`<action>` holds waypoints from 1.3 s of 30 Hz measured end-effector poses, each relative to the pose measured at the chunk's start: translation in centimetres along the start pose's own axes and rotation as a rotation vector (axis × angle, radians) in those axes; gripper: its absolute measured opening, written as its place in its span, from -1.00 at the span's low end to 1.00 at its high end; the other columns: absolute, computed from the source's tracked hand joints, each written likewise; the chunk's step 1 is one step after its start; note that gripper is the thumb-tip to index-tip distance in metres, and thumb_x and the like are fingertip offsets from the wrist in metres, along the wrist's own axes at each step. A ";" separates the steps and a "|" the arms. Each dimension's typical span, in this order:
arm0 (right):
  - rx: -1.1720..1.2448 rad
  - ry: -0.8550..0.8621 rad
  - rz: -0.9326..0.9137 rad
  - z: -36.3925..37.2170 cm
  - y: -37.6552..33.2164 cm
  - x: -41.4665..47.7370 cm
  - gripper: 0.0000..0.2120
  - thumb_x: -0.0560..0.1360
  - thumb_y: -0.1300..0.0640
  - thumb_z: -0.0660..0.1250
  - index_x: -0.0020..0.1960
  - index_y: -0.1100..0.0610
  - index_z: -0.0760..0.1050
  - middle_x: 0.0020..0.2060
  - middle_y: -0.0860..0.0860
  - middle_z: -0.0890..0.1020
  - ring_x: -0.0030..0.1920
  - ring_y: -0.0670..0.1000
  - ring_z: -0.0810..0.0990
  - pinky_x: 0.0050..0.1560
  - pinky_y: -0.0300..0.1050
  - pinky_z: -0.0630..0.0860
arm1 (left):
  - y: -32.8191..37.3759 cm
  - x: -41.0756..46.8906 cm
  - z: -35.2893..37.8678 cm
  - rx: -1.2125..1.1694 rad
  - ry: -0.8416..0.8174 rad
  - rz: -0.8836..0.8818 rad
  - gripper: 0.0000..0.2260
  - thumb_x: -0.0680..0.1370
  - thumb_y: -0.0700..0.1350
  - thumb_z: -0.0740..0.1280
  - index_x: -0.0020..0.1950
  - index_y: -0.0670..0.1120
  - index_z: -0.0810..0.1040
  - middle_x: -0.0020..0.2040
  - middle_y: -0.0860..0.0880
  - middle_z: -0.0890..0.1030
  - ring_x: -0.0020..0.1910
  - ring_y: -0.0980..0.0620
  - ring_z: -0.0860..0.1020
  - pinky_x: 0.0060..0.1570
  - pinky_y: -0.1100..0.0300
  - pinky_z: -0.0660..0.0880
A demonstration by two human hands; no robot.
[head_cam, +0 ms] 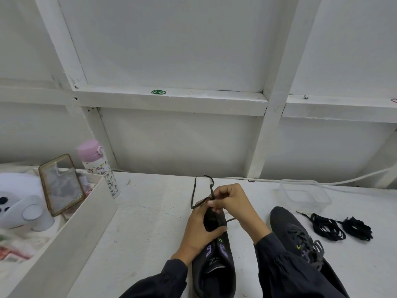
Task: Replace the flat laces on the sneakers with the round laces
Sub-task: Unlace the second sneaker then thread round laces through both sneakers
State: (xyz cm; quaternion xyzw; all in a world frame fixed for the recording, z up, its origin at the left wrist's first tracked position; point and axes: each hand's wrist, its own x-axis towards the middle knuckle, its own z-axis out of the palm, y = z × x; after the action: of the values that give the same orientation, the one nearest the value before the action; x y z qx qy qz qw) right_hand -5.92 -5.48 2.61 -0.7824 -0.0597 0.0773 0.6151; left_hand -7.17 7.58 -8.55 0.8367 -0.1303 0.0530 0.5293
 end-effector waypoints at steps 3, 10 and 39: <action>0.126 0.041 -0.012 -0.2 -1.1 0.0 -0.92 0.39 0.47 0.42 -0.24 0.36 0.57 -0.50 0.08 0.57 -0.50 -0.06 0.52 -0.39 -0.25 0.46 | -0.3 0.1 -0.1 -0.027 -0.016 -0.019 -0.45 0.36 0.11 0.52 0.24 0.33 0.32 0.20 0.24 0.47 0.19 0.34 0.44 0.16 0.43 0.38; 0.287 0.069 -0.127 -2.2 -6.0 1.2 -0.87 0.37 0.52 0.39 -0.25 0.34 0.56 -0.46 0.12 0.57 -0.49 -0.02 0.53 -0.39 -0.25 0.50 | -0.5 0.1 -0.4 -0.011 -0.053 -0.055 -0.50 0.35 0.08 0.53 0.25 0.12 0.49 0.20 0.22 0.51 0.19 0.33 0.46 0.15 0.50 0.35; 0.493 0.215 -0.107 -3.2 -6.7 3.8 -0.91 0.49 0.22 0.43 -0.05 0.21 0.56 -0.34 0.02 0.55 -0.40 -0.04 0.52 -0.40 -0.23 0.47 | 3.4 -0.2 -1.2 -0.414 -0.017 -0.143 -0.83 0.45 -0.25 0.49 -0.19 -0.18 0.49 0.00 -0.02 0.69 0.04 0.04 0.64 0.09 0.18 0.54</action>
State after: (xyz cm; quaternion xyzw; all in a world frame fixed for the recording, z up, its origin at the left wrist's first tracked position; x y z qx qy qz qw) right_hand -1.59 -6.26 9.71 -0.6087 -0.0149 -0.0267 0.7928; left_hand -8.21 7.30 -5.06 0.7176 -0.0832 -0.0198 0.6912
